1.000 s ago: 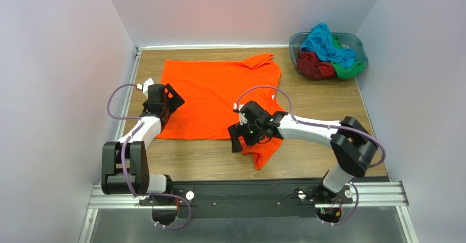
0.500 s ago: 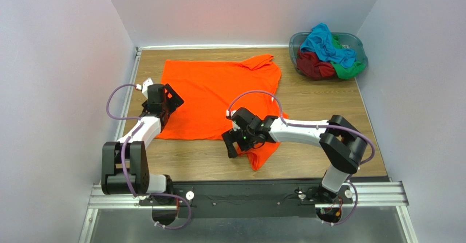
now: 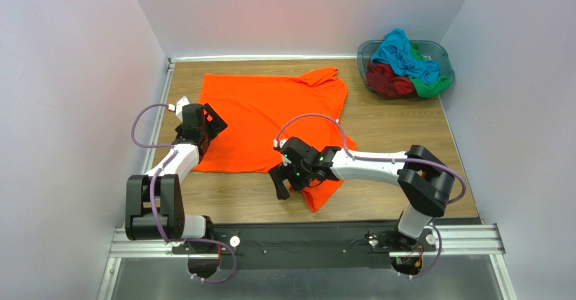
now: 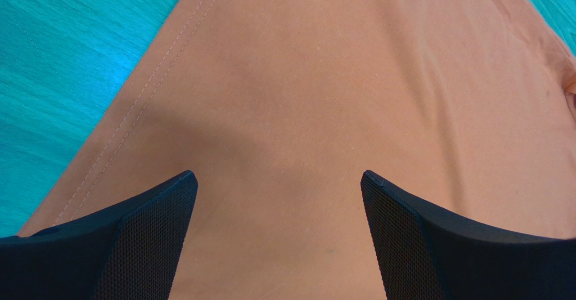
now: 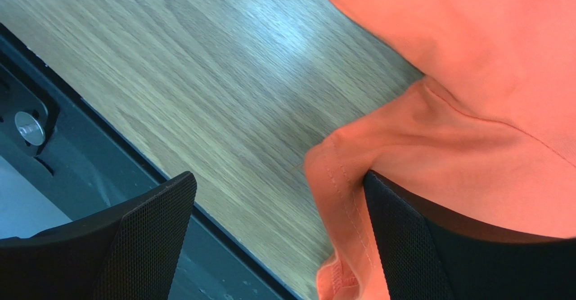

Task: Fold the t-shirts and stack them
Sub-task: Flatten the tshirt out

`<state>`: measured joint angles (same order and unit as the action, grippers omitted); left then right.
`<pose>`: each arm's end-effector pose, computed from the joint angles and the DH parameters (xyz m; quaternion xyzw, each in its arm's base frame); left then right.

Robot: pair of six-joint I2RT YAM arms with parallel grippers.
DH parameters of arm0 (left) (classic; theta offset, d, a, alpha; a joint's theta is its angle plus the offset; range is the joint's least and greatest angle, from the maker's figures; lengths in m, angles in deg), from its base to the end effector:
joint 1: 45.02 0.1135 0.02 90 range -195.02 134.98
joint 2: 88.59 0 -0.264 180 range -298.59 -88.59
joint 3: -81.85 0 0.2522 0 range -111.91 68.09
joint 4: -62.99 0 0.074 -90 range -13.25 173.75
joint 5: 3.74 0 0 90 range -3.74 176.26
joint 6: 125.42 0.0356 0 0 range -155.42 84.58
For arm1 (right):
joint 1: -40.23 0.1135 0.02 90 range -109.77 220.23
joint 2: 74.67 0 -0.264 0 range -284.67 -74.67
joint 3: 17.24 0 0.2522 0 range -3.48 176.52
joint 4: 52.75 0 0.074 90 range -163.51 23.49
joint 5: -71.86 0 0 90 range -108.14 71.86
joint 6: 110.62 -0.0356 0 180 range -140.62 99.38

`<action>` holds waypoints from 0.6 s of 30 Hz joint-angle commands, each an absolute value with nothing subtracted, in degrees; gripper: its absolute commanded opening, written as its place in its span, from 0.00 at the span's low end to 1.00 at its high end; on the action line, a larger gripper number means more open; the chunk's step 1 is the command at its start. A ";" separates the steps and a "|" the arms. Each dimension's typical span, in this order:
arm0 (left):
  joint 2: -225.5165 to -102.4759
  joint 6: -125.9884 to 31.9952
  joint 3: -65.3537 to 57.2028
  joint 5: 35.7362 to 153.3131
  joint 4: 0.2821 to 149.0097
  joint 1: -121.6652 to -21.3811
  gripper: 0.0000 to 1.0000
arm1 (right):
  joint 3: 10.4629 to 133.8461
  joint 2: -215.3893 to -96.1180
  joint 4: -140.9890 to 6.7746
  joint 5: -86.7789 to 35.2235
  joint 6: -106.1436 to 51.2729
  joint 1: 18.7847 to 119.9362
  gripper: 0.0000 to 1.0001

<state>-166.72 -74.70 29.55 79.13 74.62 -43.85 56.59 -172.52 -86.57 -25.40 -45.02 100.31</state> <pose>0.2793 0.0101 0.1955 -0.3352 0.8303 -0.0915 0.4357 0.1680 0.3009 0.1798 -0.3105 0.9075 0.2309 0.1637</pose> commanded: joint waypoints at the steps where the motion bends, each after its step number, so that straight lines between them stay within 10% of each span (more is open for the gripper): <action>1: -167.08 -74.88 29.07 76.95 74.64 -43.44 0.99 | 58.74 -175.22 -87.69 -26.05 -45.58 101.75 1.00; 18: -165.23 -75.85 28.19 76.60 75.17 -43.27 0.98 | 58.14 -166.88 -88.39 -13.50 -49.80 105.19 1.00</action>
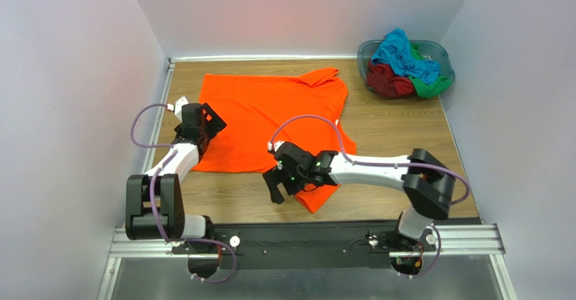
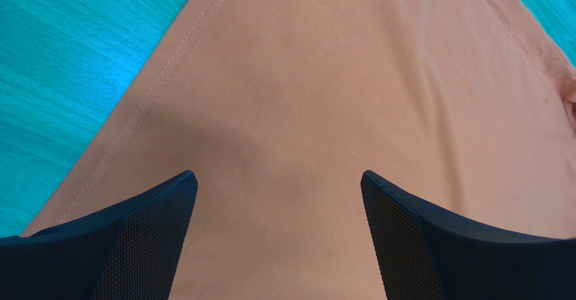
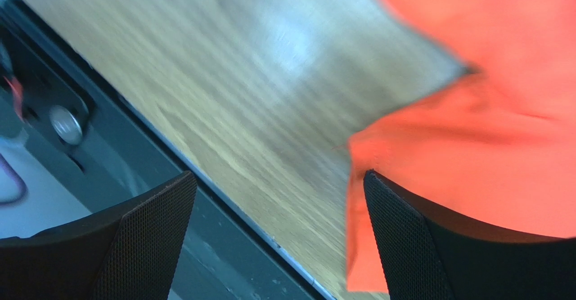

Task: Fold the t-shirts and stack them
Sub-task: Flatten the tshirt out

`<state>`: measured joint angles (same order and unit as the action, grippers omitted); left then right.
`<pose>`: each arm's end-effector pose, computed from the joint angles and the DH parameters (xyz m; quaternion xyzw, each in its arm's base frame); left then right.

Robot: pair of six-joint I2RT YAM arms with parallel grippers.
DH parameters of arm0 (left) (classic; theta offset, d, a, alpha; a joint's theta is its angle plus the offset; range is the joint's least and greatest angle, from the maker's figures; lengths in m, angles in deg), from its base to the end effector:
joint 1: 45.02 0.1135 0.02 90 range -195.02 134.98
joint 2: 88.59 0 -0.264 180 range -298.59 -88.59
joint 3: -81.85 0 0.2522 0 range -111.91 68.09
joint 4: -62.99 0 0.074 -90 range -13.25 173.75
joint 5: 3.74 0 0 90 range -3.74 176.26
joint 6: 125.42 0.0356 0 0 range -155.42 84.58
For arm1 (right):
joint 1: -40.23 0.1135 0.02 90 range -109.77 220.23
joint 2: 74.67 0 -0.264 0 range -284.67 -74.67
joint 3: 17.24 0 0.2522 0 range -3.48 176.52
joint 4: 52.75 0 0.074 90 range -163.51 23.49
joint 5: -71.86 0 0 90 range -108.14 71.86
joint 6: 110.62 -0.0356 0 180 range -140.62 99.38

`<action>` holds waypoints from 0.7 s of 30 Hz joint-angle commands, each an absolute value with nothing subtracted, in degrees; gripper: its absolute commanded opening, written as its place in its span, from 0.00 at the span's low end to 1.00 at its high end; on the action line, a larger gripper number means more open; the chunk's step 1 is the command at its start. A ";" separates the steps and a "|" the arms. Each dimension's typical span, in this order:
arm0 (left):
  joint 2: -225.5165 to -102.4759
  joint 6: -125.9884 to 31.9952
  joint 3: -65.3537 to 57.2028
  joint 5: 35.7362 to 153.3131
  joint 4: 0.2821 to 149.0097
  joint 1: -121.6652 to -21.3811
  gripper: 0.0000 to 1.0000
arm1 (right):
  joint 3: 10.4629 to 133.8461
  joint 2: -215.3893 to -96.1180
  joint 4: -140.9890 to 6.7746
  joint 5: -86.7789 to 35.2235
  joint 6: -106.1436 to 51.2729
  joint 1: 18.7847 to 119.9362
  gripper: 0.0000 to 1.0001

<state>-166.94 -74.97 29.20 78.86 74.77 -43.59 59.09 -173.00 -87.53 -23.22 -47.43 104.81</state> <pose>0.2805 0.0116 0.1962 -0.3400 0.8283 -0.0895 0.4362 0.1483 0.3193 0.1887 -0.3218 0.9017 0.2340 0.1691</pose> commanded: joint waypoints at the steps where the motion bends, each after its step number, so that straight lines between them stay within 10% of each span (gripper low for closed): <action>1: -165.32 -76.02 28.19 76.60 75.17 -43.35 0.98 | 57.52 -166.00 -88.57 -11.56 -50.06 105.10 1.00; 21: -168.83 -76.20 30.48 75.98 75.96 -43.18 0.98 | 44.69 -167.23 -90.68 -7.94 -52.26 85.50 1.00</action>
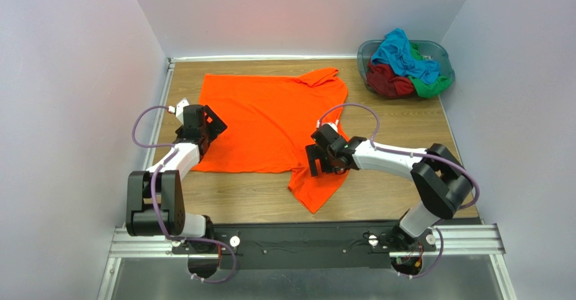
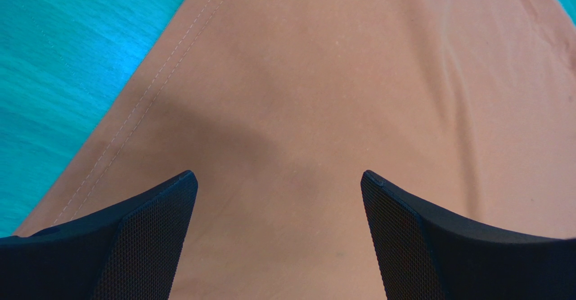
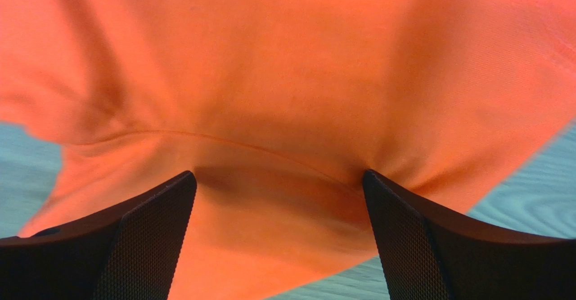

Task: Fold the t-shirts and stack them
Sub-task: Flatten the tshirt out

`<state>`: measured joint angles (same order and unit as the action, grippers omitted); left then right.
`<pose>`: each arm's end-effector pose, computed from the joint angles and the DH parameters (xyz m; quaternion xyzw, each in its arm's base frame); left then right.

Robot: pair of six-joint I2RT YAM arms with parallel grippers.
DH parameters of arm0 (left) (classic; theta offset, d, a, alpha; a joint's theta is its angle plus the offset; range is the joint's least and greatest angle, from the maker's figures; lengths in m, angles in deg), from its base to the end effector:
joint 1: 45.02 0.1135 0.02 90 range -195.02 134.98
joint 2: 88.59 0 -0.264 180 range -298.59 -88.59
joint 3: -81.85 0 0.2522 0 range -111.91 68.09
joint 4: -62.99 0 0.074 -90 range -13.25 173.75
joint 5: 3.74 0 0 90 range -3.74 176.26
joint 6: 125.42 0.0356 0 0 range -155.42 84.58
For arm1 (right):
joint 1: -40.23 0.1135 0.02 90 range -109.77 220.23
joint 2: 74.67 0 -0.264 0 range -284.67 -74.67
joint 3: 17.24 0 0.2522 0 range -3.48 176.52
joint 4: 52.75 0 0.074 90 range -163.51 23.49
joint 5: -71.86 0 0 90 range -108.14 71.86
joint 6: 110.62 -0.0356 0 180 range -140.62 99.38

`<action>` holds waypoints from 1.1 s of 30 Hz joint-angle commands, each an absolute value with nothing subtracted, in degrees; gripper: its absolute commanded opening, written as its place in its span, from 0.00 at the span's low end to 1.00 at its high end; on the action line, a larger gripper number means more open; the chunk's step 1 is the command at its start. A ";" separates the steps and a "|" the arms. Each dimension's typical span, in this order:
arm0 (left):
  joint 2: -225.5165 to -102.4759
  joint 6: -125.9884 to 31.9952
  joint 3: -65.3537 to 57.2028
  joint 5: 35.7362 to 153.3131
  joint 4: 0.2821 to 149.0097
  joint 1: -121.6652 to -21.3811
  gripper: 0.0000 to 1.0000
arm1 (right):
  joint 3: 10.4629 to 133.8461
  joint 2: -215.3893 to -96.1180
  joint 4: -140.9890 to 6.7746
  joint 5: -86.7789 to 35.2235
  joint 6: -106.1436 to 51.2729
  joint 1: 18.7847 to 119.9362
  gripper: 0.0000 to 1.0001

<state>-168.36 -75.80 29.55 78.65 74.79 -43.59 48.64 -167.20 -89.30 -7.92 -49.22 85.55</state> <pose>0.2813 0.0117 0.1878 -0.3483 0.8321 -0.0860 0.4230 0.2198 0.2133 0.1668 -0.1205 0.9616 0.0696 0.2365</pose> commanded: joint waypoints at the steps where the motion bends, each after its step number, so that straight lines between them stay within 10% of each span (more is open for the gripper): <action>1: -168.75 -76.37 30.56 75.98 76.57 -43.09 0.98 | 43.73 -166.79 -90.68 -8.29 -52.87 85.41 1.00; 18: -156.27 -84.90 41.11 73.35 85.79 -43.09 0.99 | 25.88 -144.83 -95.51 -22.62 -63.42 85.50 1.00; 33: -138.34 -87.89 35.24 71.05 93.28 -43.09 0.99 | 44.50 -143.75 -102.28 0.11 -60.18 83.75 1.00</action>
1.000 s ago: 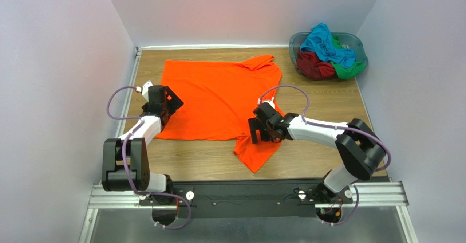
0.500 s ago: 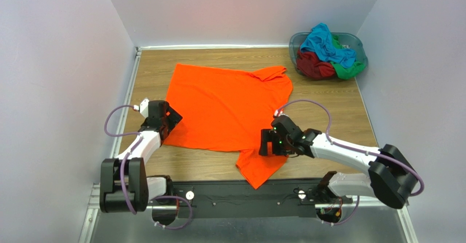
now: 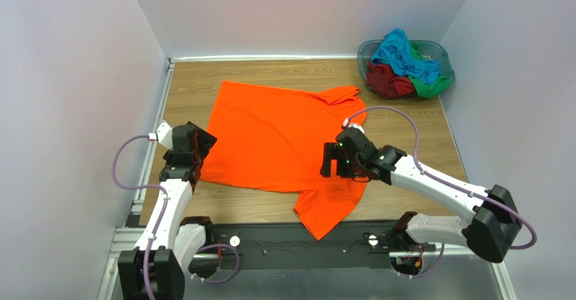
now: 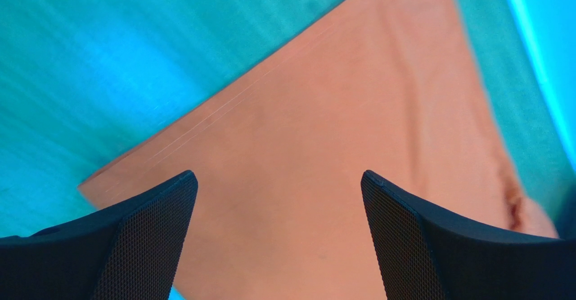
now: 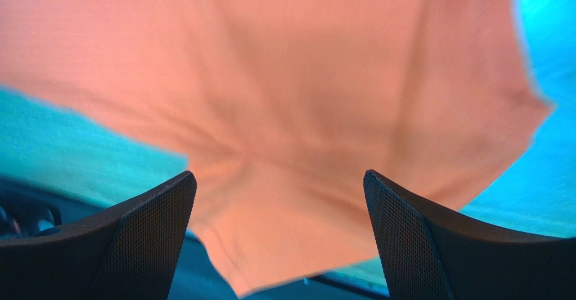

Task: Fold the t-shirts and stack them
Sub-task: Flatten the tshirt out

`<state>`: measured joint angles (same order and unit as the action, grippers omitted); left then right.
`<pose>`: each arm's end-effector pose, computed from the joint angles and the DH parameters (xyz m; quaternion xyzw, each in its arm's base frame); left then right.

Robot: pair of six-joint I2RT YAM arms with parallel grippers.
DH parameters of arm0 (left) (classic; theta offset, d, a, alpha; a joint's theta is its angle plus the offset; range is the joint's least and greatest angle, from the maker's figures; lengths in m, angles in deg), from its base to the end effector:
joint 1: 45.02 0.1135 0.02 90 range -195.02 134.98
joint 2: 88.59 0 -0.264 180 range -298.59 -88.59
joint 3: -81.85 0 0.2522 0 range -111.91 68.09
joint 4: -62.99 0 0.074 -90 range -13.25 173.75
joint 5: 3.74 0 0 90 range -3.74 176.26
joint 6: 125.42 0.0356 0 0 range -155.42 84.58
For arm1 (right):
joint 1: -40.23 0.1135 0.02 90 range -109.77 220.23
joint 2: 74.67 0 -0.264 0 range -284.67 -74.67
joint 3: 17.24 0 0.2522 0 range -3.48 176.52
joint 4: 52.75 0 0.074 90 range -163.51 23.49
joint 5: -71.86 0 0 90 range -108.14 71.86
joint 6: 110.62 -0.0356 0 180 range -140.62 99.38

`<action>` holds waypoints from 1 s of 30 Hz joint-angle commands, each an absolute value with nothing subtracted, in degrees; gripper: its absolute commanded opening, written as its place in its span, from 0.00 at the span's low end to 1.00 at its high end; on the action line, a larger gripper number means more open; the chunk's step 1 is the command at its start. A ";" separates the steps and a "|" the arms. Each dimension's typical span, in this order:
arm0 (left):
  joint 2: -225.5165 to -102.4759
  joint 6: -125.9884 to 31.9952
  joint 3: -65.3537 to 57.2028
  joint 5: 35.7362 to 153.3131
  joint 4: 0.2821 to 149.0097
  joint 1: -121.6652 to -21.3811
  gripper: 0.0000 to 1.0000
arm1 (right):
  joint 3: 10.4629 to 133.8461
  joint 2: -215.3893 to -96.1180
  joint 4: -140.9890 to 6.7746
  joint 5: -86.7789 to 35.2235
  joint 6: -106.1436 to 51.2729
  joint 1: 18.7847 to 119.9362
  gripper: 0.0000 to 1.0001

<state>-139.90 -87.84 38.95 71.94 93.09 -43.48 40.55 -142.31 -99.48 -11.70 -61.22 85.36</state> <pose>0.1891 0.0139 0.2151 -0.4537 0.7719 -0.0838 0.4374 0.1639 0.1590 0.2232 -0.0217 0.9562 0.1559 0.2470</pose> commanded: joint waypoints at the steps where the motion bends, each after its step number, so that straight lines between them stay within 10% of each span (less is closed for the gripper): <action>1: -138.60 -87.19 34.61 71.58 92.84 -43.18 0.99 | 45.29 -143.93 -102.28 1.62 -59.82 82.70 1.00; 15: -159.59 -82.62 26.18 78.35 80.79 -50.64 0.99 | 53.55 -160.62 -101.41 -2.57 -52.09 56.59 0.95; 30: -169.27 -80.33 24.68 75.63 80.00 -50.74 0.98 | 60.94 -174.25 -95.78 -10.14 -48.22 54.47 0.72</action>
<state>-167.83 -81.52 25.51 77.73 80.98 -50.72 58.95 -173.65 -97.58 -7.79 -49.66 54.65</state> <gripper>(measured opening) 0.985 0.723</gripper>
